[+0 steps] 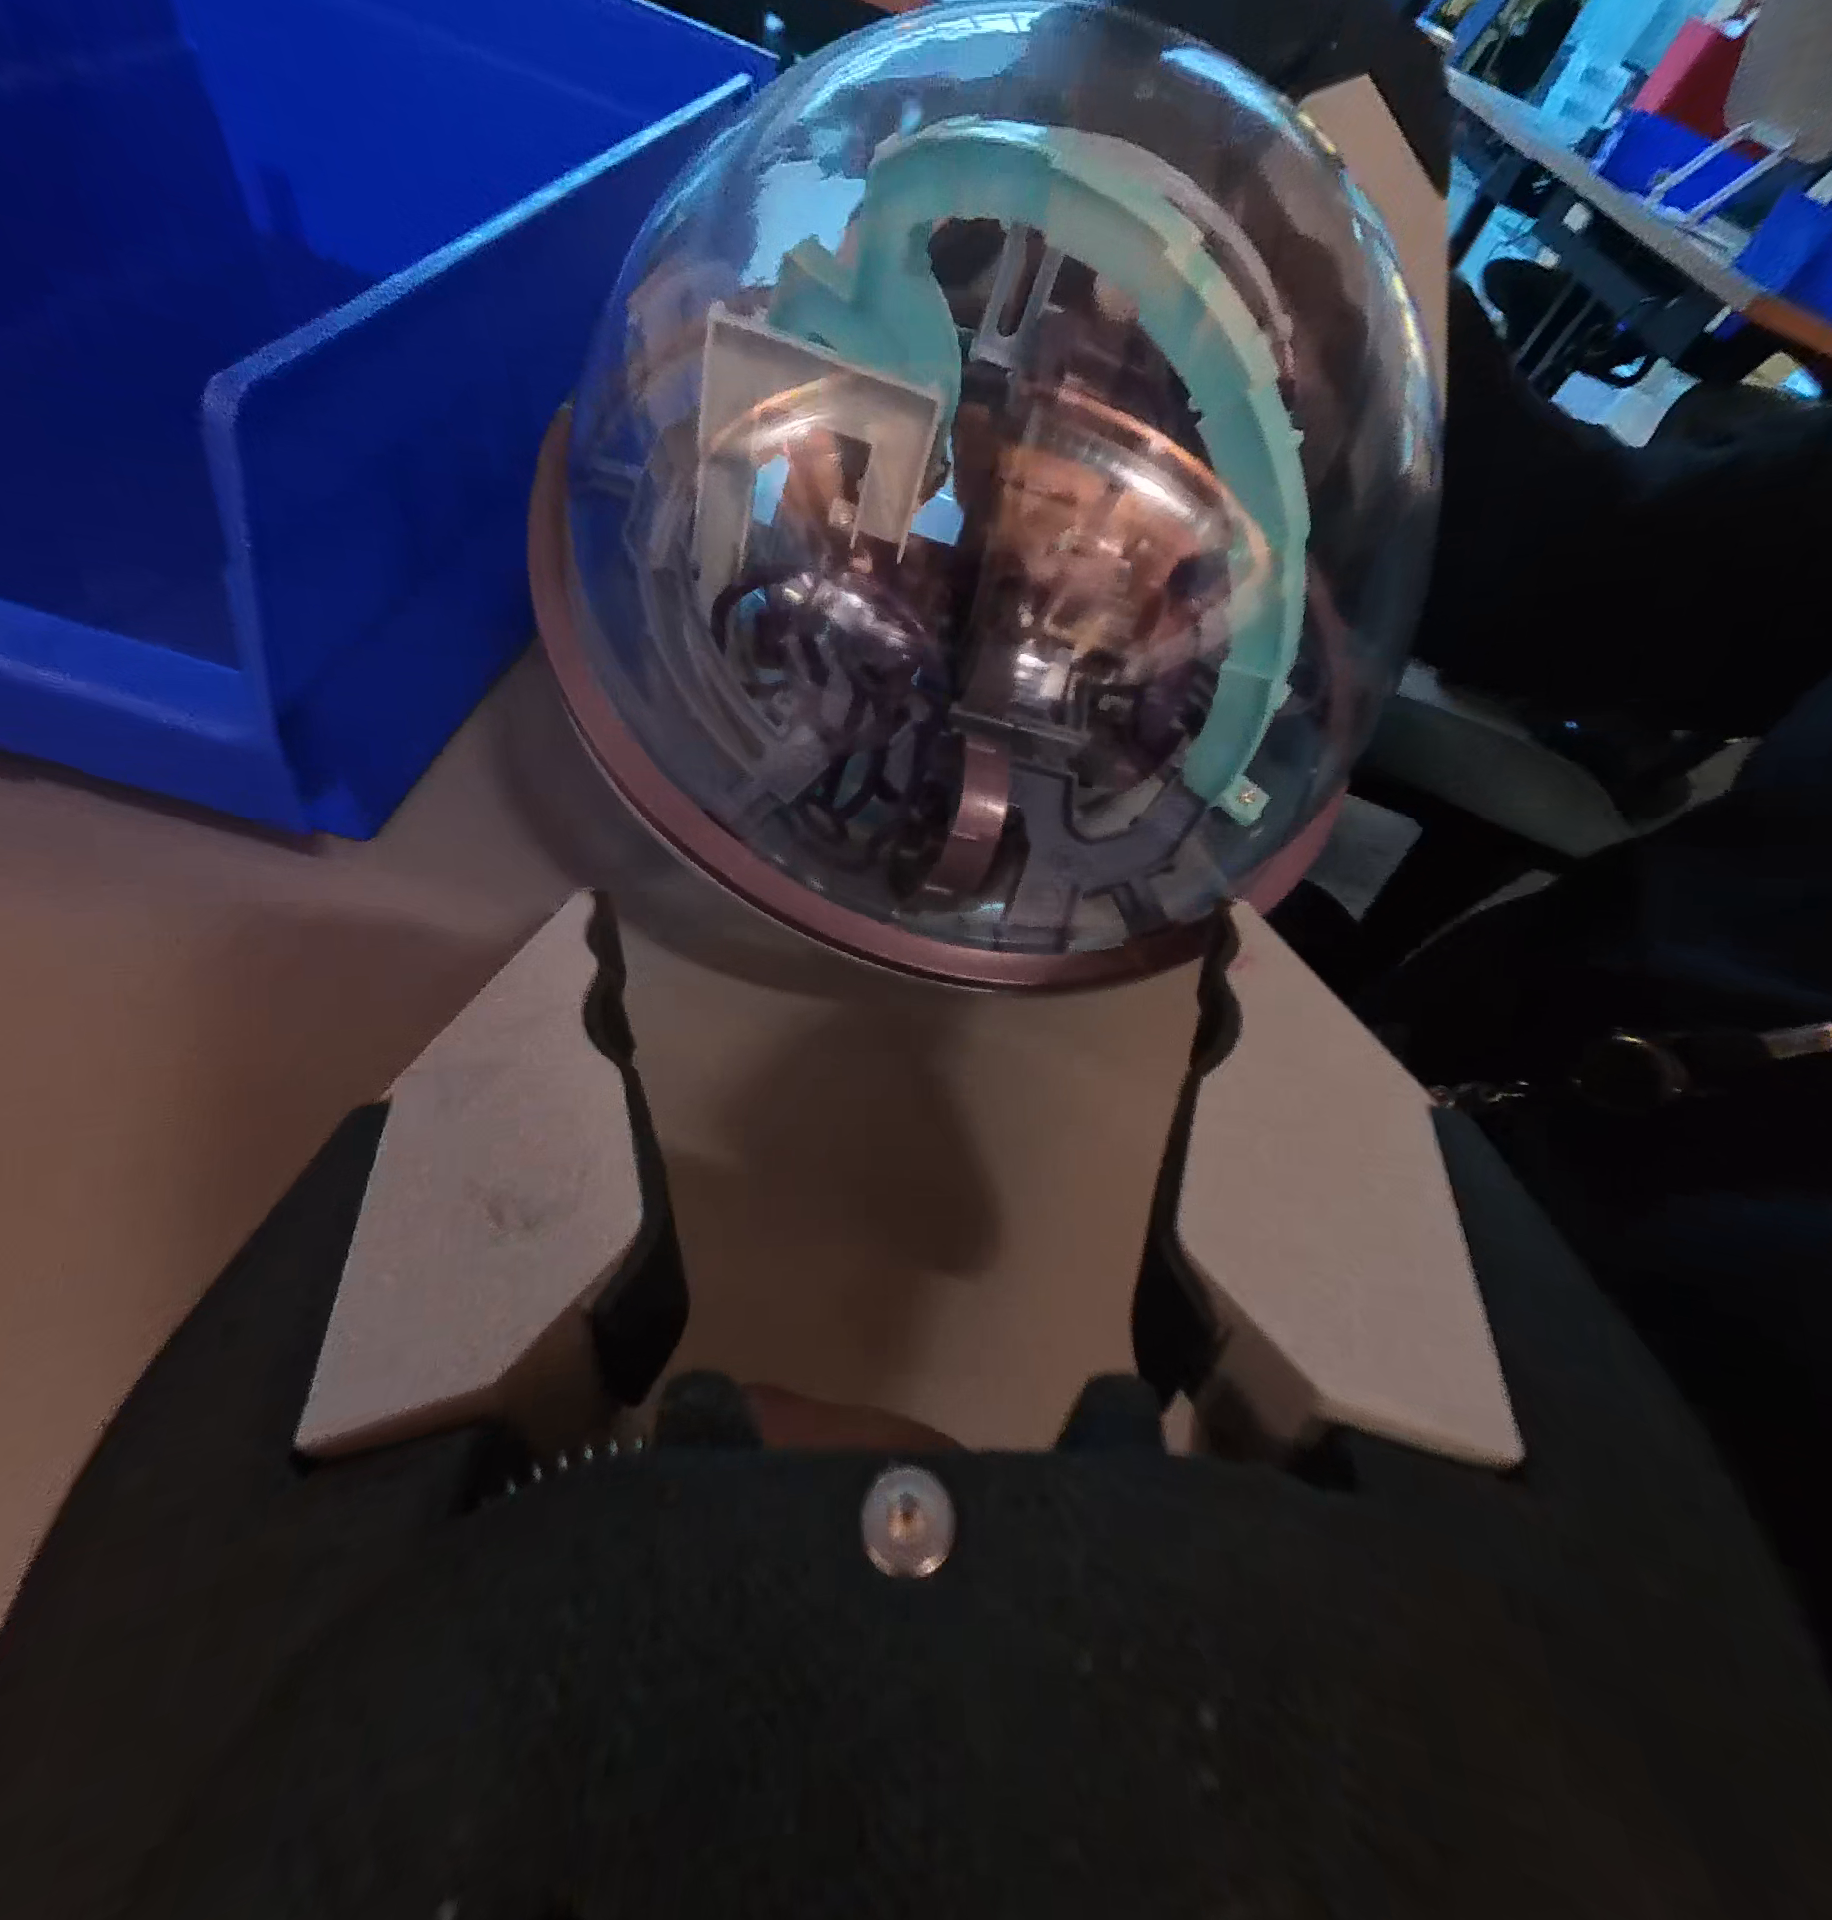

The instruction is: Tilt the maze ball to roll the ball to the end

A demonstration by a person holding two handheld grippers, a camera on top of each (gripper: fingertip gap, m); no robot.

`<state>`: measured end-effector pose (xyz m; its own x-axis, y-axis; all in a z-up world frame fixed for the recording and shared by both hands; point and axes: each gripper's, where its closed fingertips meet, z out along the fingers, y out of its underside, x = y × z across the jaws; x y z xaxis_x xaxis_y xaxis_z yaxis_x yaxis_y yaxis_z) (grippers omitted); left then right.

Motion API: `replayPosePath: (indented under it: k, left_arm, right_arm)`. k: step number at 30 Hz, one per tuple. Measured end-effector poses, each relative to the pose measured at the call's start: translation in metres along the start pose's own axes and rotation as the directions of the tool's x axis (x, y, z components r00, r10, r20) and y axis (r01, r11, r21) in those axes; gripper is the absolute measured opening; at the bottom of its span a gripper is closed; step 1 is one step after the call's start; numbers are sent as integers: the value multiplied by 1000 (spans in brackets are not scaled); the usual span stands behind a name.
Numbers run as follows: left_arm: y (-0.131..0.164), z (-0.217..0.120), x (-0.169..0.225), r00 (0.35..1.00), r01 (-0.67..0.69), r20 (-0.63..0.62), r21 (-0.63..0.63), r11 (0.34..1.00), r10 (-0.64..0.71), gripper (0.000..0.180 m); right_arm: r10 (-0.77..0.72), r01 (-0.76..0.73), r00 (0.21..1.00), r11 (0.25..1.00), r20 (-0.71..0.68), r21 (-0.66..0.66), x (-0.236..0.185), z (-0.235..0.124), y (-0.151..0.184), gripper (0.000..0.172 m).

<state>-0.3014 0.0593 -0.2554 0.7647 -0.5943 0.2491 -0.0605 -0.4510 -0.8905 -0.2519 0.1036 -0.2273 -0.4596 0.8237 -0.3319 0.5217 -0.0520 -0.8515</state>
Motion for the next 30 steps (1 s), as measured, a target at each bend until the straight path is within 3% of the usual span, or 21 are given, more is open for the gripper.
replayPosePath:
  k: [2, 5, 15, 20, 30]
  left_arm:
    - [-4, 4, 7, 998, 7, -58, 14, 1000, -6, 104]
    - [-11, 10, 11, 998, -3, -68, 47, 999, 6, 114]
    - [-27, 10, 11, 991, -114, 77, 50, 992, 110, 121]
    - [-71, -7, 26, 943, -291, 187, 60, 955, 276, 121]
    - [-159, -36, 57, 765, -575, 358, 5, 818, 536, 123]
  right_arm:
    - [1, -1, 1000, 1000, -3, -4, 1, 4, 3, 151]
    - [-6, 6, 1000, 1000, 3, -5, 0, 8, 6, 158]
    - [-127, 125, 991, 991, 33, 52, 2, 4, 0, 158]
    - [-314, 312, 949, 943, -6, 117, -15, -17, -42, 158]
    - [-597, 608, 793, 784, -116, 120, -49, -65, -119, 158]
